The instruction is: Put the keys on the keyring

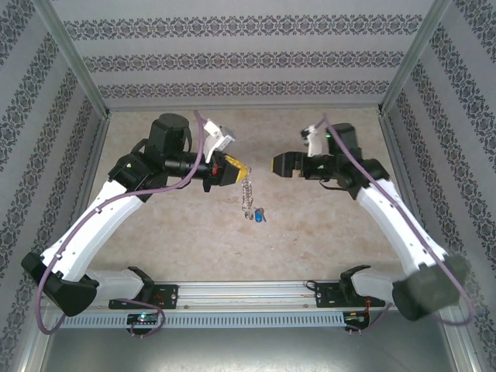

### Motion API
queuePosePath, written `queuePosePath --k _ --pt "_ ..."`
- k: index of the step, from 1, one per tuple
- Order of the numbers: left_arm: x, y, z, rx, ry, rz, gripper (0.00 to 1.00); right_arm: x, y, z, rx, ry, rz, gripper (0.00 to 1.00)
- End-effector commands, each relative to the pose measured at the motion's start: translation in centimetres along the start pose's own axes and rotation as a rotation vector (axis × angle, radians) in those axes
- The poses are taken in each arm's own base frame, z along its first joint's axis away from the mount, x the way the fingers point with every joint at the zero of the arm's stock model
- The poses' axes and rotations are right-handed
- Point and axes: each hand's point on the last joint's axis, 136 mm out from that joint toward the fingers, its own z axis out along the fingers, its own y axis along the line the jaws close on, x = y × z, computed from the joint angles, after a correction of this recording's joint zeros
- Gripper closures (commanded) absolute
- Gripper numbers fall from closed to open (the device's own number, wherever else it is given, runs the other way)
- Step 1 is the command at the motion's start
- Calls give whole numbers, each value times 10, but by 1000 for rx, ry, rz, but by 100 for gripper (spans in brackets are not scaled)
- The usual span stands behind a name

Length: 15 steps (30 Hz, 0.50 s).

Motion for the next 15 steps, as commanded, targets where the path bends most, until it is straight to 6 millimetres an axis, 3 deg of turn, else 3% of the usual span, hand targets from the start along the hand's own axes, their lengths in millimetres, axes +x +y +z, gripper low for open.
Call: queuePosePath --k 1,4,8,11,15 --pt "0 12 -11 -51 -74 -55 100 42 -34 16 212 212 32 2" --pt "21 24 -15 -86 -61 -133 100 69 -44 43 212 324 60 2" --pt "44 35 -18 -128 -49 -216 100 96 -40 75 193 396 8 2" --pt "54 43 -22 -146 -68 -271 100 101 -45 93 253 472 -77 4" --pt "60 50 -32 -147 -103 -323 100 109 -55 115 306 588 -149 14"
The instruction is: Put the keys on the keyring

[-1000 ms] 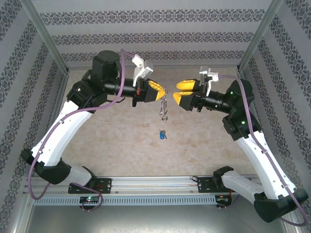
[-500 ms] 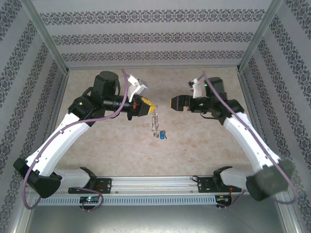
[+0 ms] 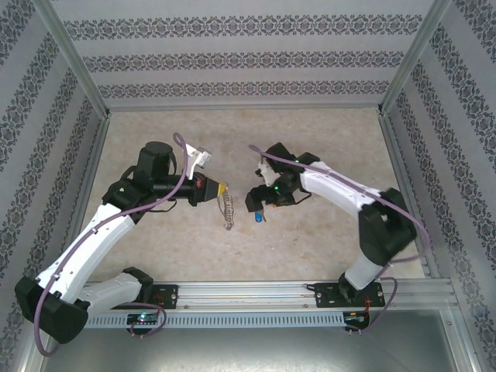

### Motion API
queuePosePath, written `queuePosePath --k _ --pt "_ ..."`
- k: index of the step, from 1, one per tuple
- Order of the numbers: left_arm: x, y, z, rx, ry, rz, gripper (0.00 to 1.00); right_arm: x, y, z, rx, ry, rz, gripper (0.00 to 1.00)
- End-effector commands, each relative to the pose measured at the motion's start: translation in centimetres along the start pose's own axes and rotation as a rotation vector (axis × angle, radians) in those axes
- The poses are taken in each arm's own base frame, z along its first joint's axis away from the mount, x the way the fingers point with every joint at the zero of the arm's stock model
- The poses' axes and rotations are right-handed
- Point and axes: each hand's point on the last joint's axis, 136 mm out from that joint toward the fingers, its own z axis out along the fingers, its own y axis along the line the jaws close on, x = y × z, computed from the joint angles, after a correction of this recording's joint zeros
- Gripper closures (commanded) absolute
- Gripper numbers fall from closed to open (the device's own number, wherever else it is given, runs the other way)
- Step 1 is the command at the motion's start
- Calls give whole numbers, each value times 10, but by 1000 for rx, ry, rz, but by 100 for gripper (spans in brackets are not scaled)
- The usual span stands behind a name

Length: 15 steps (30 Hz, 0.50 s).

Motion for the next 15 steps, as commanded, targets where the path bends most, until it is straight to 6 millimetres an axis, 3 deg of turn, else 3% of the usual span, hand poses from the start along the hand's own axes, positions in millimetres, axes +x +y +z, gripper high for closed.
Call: queuePosePath --k 1,8,15 --pt "-16 -3 -14 24 -95 -21 100 3 -10 9 95 63 -82 17" --pt "-15 2 -25 19 -122 -49 100 -4 -25 31 167 125 -139 28" --pt "-18 3 -26 36 -128 -55 100 -15 -23 48 191 170 -213 40"
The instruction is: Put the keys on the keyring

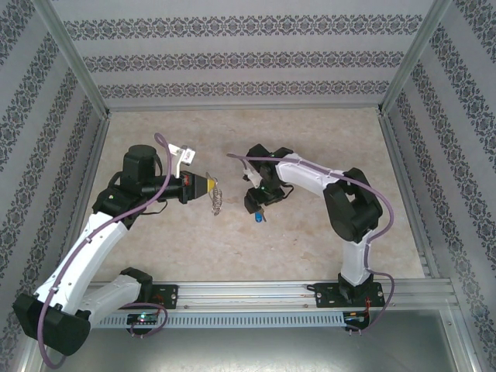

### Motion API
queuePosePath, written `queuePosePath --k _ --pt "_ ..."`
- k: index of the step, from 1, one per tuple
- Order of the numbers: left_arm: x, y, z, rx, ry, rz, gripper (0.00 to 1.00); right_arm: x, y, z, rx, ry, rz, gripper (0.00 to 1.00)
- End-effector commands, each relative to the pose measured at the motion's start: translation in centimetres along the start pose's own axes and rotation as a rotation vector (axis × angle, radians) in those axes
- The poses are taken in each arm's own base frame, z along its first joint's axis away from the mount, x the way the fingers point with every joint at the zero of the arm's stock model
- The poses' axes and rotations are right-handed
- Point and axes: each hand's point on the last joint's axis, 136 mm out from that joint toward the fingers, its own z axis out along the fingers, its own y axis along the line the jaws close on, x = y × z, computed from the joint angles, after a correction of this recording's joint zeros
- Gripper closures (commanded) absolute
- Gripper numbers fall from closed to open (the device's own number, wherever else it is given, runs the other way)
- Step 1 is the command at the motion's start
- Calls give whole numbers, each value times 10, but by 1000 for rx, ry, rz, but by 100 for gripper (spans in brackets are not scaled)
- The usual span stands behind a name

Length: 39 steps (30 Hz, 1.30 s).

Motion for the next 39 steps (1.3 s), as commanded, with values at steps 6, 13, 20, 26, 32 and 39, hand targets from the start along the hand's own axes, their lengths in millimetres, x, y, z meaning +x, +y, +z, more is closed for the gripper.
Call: queuePosePath --k 6,13,20,26,32,39 --pt "-11 -8 -4 47 -38 16 100 -4 -4 10 57 50 -72 48" --pt "-12 -6 -5 50 -41 14 100 -4 -4 15 62 64 -94 59" --pt "-10 -5 -4 53 -29 18 100 -5 -7 21 64 76 -95 74" --pt "-8 -4 -4 58 -26 13 100 -7 -5 22 48 66 -93 78" --pt "-7 -5 -5 63 -24 11 100 -10 -4 23 48 55 -86 70" --pt "-6 -7 -9 61 -18 17 100 -9 -5 28 41 54 -66 71"
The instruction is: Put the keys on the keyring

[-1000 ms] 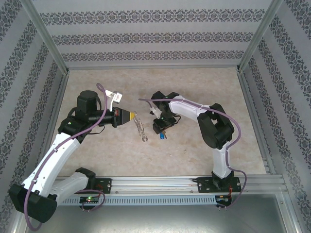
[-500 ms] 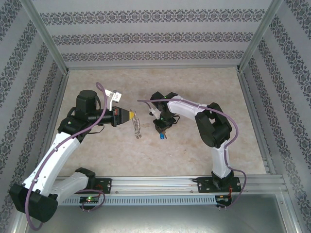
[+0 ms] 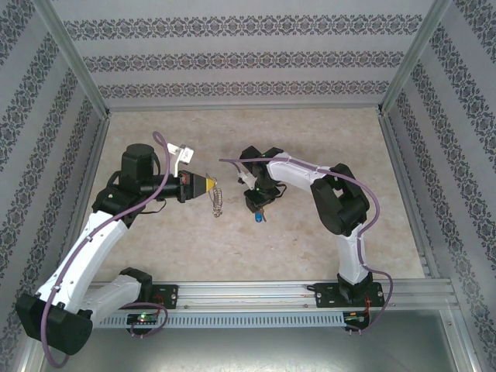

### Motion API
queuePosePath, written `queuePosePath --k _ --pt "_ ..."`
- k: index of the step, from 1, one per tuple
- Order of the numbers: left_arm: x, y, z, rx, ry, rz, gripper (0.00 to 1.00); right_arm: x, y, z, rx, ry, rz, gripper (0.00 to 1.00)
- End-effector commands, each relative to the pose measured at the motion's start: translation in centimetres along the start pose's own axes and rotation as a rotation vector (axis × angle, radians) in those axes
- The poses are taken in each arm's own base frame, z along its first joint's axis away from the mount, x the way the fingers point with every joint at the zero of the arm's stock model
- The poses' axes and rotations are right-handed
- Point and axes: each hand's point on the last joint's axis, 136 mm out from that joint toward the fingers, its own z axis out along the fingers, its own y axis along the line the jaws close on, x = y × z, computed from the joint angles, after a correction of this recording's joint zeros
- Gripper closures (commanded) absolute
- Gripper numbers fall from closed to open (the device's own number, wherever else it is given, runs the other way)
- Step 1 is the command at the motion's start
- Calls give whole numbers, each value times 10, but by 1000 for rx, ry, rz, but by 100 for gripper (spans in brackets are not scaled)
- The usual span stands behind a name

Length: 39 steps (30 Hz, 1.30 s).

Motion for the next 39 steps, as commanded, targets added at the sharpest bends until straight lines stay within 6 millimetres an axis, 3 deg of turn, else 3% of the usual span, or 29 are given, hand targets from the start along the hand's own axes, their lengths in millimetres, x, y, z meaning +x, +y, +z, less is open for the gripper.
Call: queuePosePath --k 1,8,14,19,39 --pt "-5 -6 -7 17 -20 41 100 0 3 7 -14 6 8 73" --pt "-5 -7 -12 8 -25 43 100 5 1 13 -22 17 17 81" --pt "-3 -9 -14 6 -29 45 100 8 1 12 -19 16 20 80" --pt "-3 -10 -16 6 -35 46 100 9 -1 10 -2 17 16 71" --pt "-1 -14 -16 28 -29 44 100 23 4 3 -16 -5 41 77"
